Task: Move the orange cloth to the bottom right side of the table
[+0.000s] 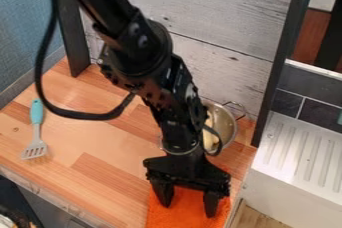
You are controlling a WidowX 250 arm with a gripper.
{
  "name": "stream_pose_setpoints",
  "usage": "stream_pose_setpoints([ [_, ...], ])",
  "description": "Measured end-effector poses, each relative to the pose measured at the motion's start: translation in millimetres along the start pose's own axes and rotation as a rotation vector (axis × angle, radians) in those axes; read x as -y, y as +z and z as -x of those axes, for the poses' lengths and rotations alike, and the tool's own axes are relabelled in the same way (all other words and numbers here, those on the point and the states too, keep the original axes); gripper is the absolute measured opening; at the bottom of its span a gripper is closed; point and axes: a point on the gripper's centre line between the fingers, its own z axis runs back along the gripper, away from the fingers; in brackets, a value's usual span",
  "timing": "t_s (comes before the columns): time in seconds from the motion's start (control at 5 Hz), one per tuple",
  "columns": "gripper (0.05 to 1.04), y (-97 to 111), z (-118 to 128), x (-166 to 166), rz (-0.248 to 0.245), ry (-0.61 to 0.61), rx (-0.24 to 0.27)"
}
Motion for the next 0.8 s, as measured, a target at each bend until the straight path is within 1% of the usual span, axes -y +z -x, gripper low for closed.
stream_pose_setpoints([
  [0.4, 1.001, 48, -9, -1, 0.05, 0.013, 0.101],
  [0.6, 1.001, 71, -10, 0, 0.057, -0.004, 0.155],
  [0.8, 1.001, 72, -10, 0, 0.058, -0.005, 0.158],
])
